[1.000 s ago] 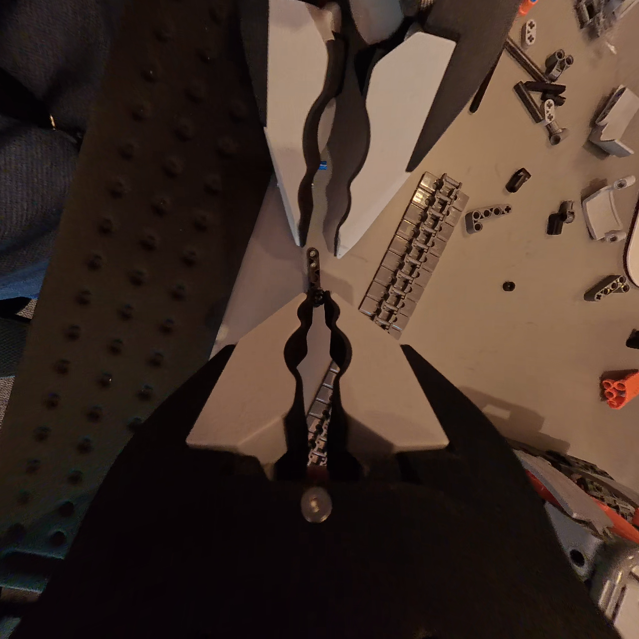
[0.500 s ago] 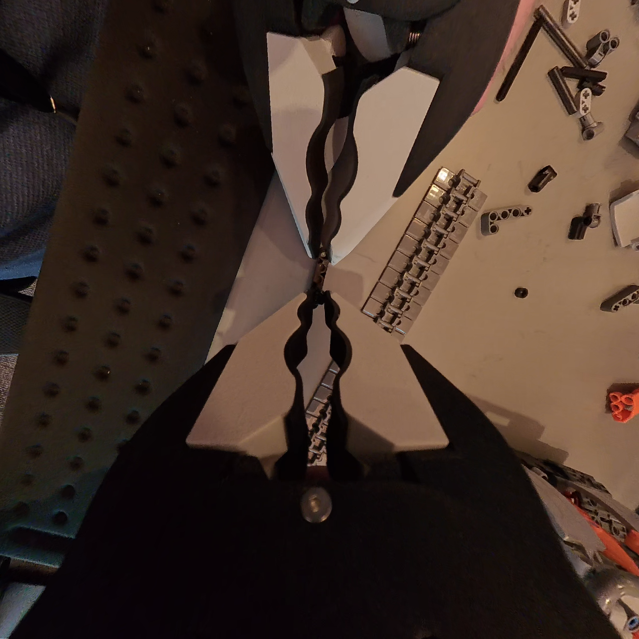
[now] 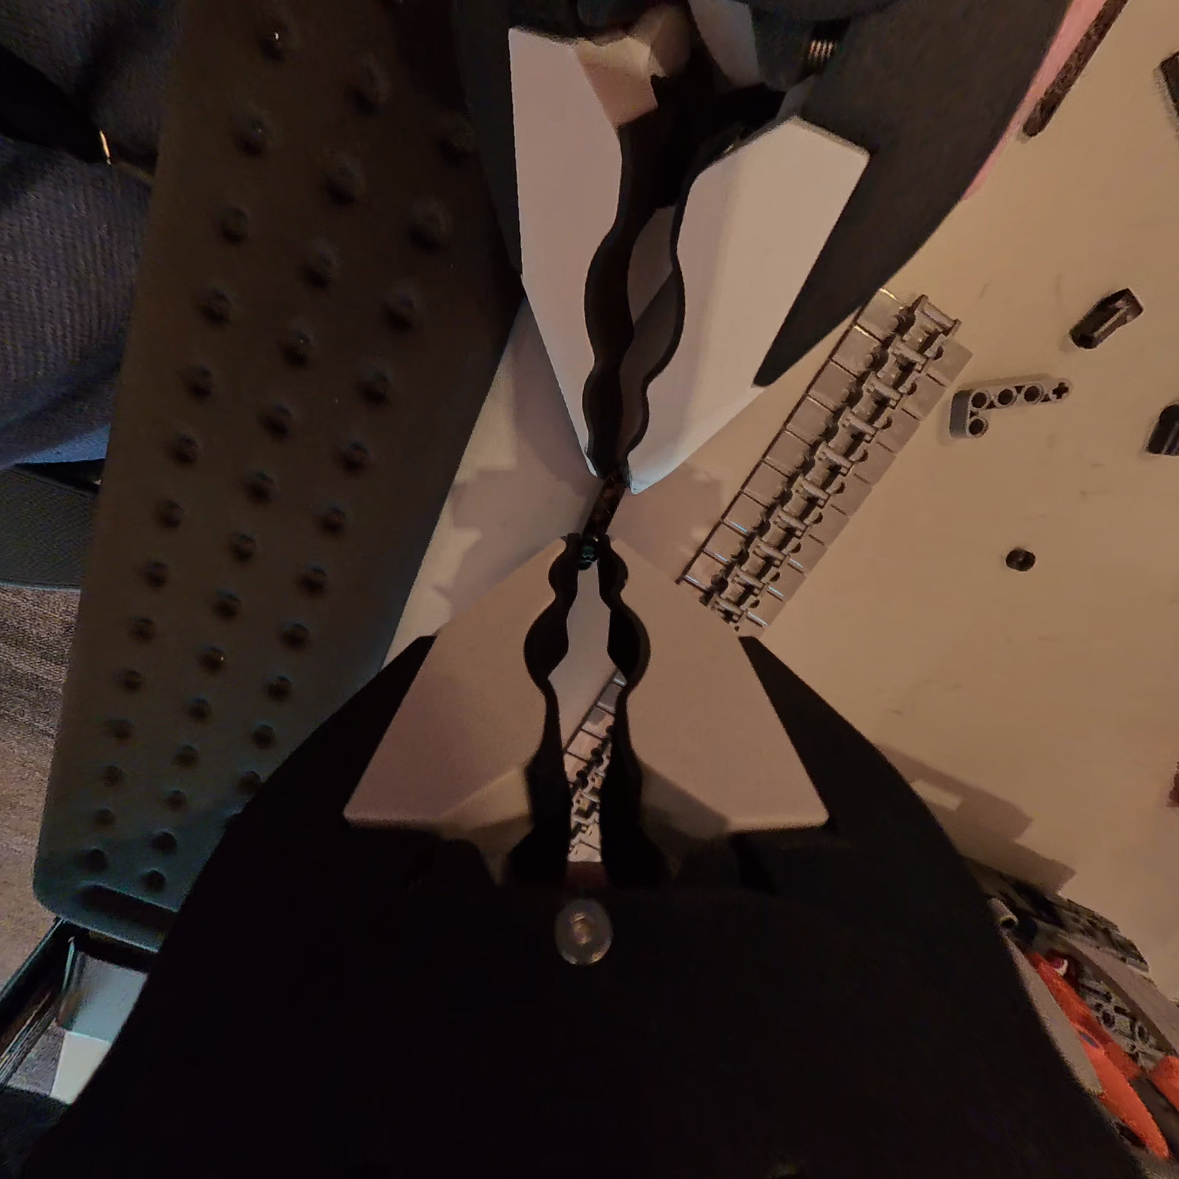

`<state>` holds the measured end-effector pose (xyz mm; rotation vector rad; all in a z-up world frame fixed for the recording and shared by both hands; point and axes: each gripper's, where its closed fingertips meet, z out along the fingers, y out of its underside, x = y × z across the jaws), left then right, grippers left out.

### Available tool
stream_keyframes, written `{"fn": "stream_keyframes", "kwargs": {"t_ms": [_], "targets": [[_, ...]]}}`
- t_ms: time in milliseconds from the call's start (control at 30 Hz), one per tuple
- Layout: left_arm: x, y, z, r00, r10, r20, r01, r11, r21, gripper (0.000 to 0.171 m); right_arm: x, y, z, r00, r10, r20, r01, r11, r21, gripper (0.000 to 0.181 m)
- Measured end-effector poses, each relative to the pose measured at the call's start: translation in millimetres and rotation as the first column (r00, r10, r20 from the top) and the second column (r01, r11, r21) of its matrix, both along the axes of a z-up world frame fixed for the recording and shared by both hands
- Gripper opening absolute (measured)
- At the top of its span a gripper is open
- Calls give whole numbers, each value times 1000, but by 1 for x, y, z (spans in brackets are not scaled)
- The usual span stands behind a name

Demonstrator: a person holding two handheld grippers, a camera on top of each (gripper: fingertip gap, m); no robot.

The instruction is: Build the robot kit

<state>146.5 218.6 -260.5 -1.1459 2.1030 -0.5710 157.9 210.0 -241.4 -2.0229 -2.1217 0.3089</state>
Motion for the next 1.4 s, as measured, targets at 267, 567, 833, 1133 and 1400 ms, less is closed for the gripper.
{"fn": "stream_keyframes", "kwargs": {"t_ms": [267,567,833,1133,1400], "targets": [[0,0,0,1000,-2,-4,2,1000,-23,8,1,1,-1,1000,-18,-7,18,999,-41,3],[2,-1,-1,1000,-4,1,4,1000,-28,8,6,0,-15,998,-45,-41,42,997,-70,4],[2,5,0,1000,16,2,-16,1000,1,8,10,7,1,984,-107,-139,111,994,21,10],[-15,13,15,998,57,4,-57,995,-76,26,12,14,-4,967,-160,-200,171,985,38,13],[-68,54,41,979,203,17,-203,979,2,25,20,19,17,915,-222,-336,264,961,85,22]]}}
